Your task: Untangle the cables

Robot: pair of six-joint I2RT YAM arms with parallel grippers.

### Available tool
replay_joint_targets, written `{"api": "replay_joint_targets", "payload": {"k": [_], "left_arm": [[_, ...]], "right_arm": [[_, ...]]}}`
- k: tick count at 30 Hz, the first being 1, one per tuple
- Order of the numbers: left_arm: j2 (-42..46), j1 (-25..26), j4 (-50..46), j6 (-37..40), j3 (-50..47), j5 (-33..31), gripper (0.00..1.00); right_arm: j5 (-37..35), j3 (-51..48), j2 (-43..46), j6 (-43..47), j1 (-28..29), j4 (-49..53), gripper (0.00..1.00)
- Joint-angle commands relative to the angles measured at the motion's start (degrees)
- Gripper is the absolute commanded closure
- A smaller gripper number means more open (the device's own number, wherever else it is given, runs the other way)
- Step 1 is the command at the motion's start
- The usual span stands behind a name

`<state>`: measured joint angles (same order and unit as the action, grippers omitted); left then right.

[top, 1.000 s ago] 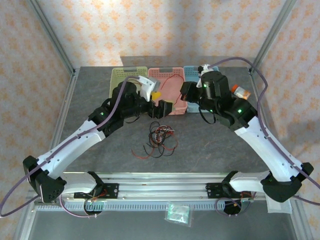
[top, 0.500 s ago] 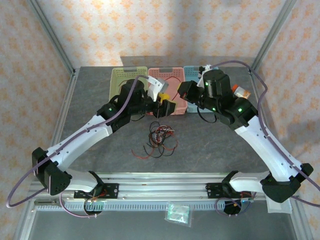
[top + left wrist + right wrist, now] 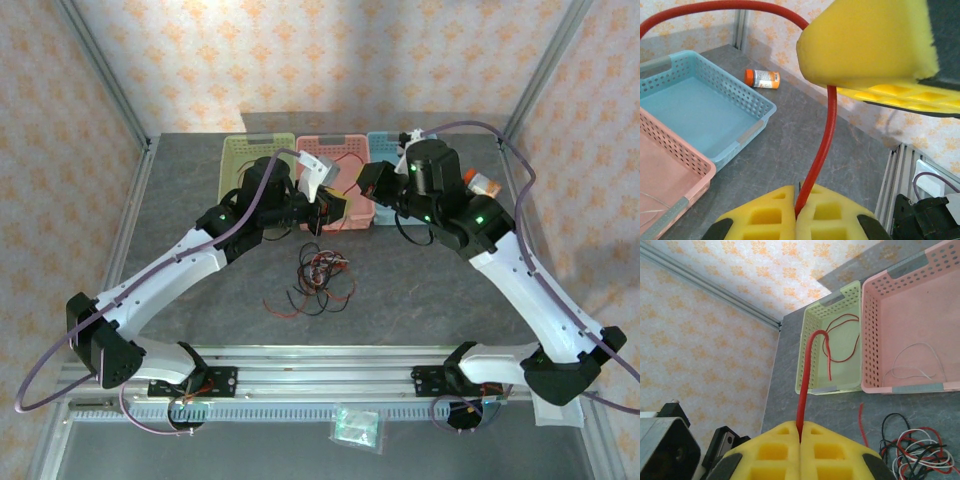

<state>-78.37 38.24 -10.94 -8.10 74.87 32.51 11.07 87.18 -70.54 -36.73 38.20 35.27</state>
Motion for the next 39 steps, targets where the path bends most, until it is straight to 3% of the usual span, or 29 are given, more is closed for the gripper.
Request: {"api": "replay_joint_targets", "payload": {"k": [1,4,6,7,12,16,29,39], "left_arm": [[1.38,-0.18,-0.03,-0.96,2.03,-1.61,1.0],[1.96,-0.27,-1.54,-0.31,2.34,-6.6,1.0],[1.83,-0.51,-3.47,0.61,3.15,-12.32,1.0],[1.65,-0.7,-4.21,1.46,3.45,-14.39,1.0],[-1.87,-1.69,-9.67,4.77,6.48,-31.18,1.0],[-3.78,-4.58,-9.71,5.49,7.01,-36.53,1.0],[-16.87,-18.44,-10.42,0.78,13.81,-39.02,1.0],[-32.48,-21.97,-13.2,-5.18,24.26,-40.77,1.0]], "right_arm": [[-2.79,-2.27,2.53,4.9,-0.23,-3.17,0.97],[-5.32,-5.7,5.48,8.3,-0.23,-6.47,0.61],[-7.34,-7.91,6.89,10.17,-0.23,-7.28,0.47],[-8.11,-8.95,7.59,10.89,-0.23,-7.63,0.45],[-11.2,-13.34,9.77,13.17,-0.23,-8.2,0.44],[-10.84,-15.15,10.21,13.87,-0.23,-8.29,0.44],[-10.72,-15.3,9.64,15.0,-0.23,-5.71,0.52],[-12.07,-15.22,11.61,15.03,-0.23,-3.16,0.52]]}}
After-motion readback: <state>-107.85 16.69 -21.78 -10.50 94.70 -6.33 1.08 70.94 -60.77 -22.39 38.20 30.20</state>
